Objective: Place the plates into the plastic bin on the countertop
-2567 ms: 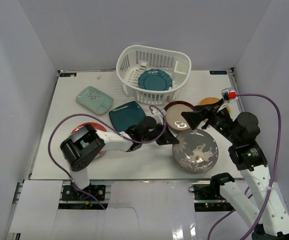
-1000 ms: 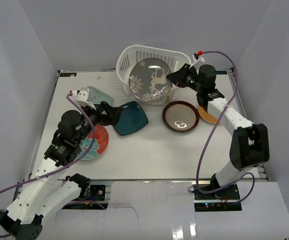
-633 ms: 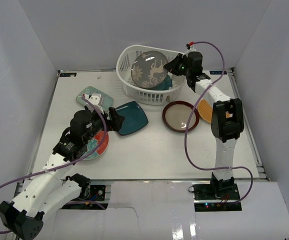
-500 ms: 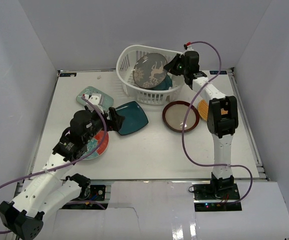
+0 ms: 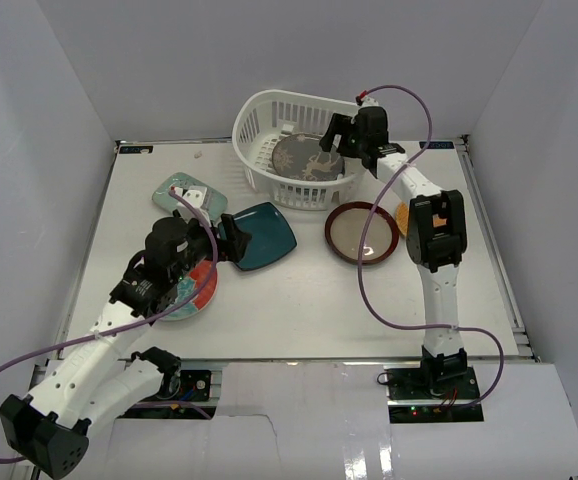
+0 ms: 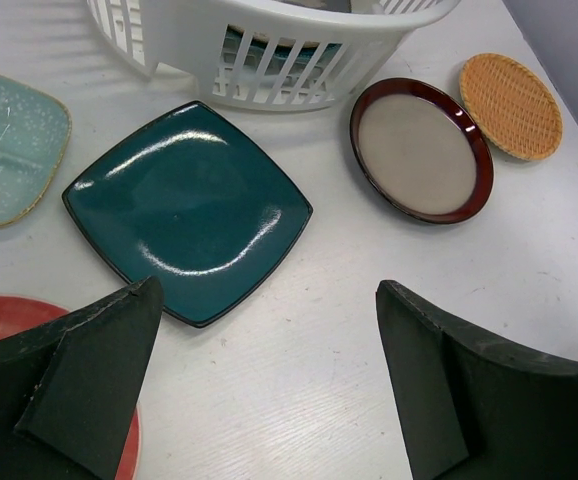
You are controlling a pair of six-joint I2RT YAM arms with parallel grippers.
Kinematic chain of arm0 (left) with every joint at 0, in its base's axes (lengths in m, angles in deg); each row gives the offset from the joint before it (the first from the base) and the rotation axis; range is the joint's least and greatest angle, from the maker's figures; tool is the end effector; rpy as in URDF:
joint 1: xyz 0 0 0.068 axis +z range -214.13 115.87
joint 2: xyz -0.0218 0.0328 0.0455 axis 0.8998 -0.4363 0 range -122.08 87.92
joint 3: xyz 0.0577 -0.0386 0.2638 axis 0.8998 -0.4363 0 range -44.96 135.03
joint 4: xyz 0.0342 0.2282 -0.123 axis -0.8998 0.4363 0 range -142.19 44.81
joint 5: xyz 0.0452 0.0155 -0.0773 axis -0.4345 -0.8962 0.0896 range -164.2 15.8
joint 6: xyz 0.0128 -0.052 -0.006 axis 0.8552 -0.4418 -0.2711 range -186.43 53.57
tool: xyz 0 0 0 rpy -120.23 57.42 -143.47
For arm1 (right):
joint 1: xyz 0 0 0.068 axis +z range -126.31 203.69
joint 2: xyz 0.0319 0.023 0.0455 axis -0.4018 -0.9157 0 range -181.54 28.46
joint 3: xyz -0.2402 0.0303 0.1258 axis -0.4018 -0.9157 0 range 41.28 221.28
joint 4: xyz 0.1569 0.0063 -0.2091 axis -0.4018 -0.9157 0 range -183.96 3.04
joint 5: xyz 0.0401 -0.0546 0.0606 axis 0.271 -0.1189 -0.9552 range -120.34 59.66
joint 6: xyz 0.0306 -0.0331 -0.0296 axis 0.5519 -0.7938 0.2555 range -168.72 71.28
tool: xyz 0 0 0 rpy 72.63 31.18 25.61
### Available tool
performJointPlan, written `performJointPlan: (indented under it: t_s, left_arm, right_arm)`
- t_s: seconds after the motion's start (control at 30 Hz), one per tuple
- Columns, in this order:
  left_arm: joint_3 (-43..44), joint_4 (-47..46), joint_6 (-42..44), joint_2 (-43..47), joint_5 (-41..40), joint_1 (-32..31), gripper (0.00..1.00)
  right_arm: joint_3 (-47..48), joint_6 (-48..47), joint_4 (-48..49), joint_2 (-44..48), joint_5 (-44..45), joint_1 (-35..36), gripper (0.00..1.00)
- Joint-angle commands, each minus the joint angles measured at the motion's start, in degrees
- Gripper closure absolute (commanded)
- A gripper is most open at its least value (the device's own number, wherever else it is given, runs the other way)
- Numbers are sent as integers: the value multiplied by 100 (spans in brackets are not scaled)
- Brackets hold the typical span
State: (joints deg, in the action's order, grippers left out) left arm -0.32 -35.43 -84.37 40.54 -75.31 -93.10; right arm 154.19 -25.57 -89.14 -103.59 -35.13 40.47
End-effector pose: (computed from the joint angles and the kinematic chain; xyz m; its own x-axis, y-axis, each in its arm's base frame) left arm 0.1684 -0.0924 0.3195 -0.4220 -0.1183 -0.8988 0.3556 0.8904 -0.2842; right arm 0.5257 0.1616 0.2461 -0.4625 0.2699 -0.8445 -0.1960 0.8979 0.3942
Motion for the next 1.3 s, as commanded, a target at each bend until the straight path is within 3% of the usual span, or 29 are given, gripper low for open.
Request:
performJointPlan:
  t_s: [0.0, 0.2, 0.3, 0.33, 0.4, 0.43, 0.47, 0.5, 0.6, 0.7, 0.8, 1.03, 1.27]
  left_arm:
    - [45, 3, 88, 53, -92, 41, 2]
    - [36, 12, 71, 106, -153, 49, 2]
    - [27, 21, 79, 149, -215, 58, 2]
    - [27, 30, 79, 167, -215, 58, 2]
    - [36, 30, 88, 220, -198, 58, 2]
    - [44, 30, 88, 246, -180, 67, 2]
    - [45, 21, 97, 255, -162, 67, 2]
    - [45, 30, 97, 316, -119, 84, 2]
    - [45, 4, 97, 378, 13, 102, 2]
    - [53, -5, 88, 448, 93, 111, 2]
    - [36, -14, 80, 501, 93, 102, 2]
    - [36, -6, 88, 563, 102, 102, 2]
    - [27, -23, 88, 554, 102, 111, 2]
  right_arm:
    - [241, -724, -54, 443, 654, 124, 3]
    - [127, -1120, -257, 811, 919, 194, 8]
    - [-442, -1060, -319, 1487, 884, 203, 2]
    - [-836, -998, -206, 2168, 901, 212, 9]
    - [-2705, -614, 268, 3014, 893, 212, 22]
    - [-3443, -445, 940, 3888, 910, 212, 35]
    - [-4851, -270, 1251, 4306, 919, 212, 39]
    - [-5474, 98, 1646, 4963, 954, 212, 45]
    - [-7318, 608, 1914, 5653, 1243, 177, 46]
    - [-8359, 909, 1949, 6286, 1464, 89, 34]
    - [-8819, 1269, 2124, 6709, 1595, -42, 25]
    - [-8961, 1788, 2440, 6150, 1342, -455, 28]
    - [-8882, 2324, 3170, 5023, 832, -869, 58]
